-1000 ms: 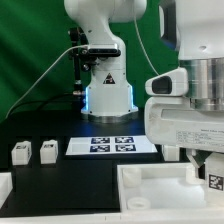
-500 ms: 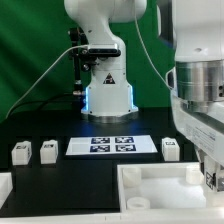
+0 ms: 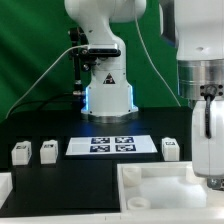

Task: Assemble one leg

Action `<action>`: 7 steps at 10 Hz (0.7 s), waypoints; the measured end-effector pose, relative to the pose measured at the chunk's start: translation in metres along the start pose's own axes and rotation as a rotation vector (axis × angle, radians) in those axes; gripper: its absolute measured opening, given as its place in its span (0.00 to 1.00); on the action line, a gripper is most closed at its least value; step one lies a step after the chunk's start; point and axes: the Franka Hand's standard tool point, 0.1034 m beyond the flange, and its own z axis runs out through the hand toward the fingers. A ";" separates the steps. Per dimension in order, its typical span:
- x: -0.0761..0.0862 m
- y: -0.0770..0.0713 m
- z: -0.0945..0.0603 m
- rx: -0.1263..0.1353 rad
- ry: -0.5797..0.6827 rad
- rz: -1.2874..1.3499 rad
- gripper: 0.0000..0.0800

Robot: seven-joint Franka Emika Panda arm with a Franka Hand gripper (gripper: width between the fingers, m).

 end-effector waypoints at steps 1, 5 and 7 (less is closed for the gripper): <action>0.000 0.000 0.000 -0.001 -0.003 -0.024 0.69; -0.001 0.000 0.000 -0.001 -0.003 -0.088 0.81; -0.006 0.003 0.003 0.062 -0.017 -0.374 0.81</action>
Offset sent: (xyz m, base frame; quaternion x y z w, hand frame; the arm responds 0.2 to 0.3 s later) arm 0.0000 0.0000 0.0000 0.0000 0.0000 0.0000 1.0000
